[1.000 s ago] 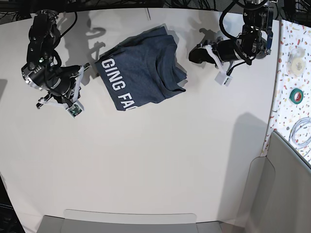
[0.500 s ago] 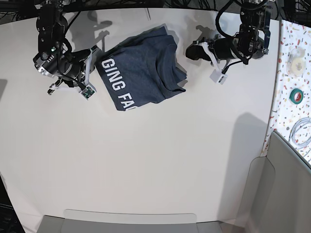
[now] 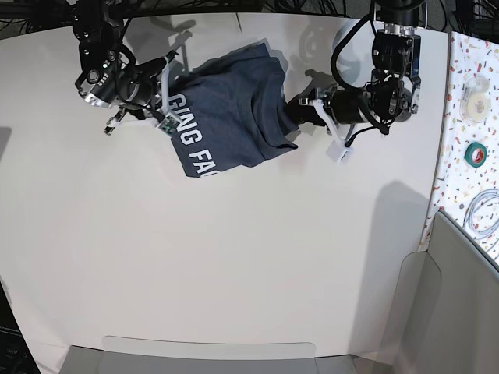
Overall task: Layout the t-shirt on the table in an organized manner, then fold the t-shirt properly
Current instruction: 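Grasp the folded shirt with both grippers and square its edges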
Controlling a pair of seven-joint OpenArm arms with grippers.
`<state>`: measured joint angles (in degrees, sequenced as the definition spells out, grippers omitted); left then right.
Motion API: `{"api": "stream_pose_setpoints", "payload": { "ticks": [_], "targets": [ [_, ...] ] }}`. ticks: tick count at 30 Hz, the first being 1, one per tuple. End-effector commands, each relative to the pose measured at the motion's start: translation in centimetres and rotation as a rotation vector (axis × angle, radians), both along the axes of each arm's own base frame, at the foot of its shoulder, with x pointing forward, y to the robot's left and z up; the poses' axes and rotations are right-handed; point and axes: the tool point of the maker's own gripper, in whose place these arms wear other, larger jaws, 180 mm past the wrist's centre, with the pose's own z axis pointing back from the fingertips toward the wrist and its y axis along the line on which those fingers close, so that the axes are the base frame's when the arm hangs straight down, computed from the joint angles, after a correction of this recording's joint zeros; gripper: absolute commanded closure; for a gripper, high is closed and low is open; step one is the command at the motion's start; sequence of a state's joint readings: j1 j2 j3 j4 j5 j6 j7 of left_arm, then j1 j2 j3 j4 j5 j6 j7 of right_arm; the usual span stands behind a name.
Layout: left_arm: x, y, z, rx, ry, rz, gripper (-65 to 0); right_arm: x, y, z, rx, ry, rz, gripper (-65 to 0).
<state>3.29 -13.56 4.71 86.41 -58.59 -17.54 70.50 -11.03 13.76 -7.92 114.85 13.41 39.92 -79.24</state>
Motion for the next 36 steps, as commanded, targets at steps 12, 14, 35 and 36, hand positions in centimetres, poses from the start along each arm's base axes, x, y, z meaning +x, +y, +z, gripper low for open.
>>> {"api": "stream_pose_setpoints", "payload": {
  "ticks": [12,14,35,36],
  "targets": [
    [6.3,-5.5,1.9,-0.121,-0.029,-0.018,0.0,-2.1,10.5,1.0,0.17,-0.02,0.267,0.0],
    [7.8,-6.0,2.6,-0.135,-0.041,-0.015,0.0,-2.3,11.2,1.1,0.176,-0.02,0.291,0.0],
    [15.2,4.1,11.1,-0.149,-0.327,0.281,0.0,1.0,14.6,6.4,0.365,-0.126,0.364,0.0],
    [14.6,4.9,10.6,-0.129,-0.321,0.293,0.0,0.9,14.7,6.7,0.38,-0.126,0.373,0.0]
  ]
}}
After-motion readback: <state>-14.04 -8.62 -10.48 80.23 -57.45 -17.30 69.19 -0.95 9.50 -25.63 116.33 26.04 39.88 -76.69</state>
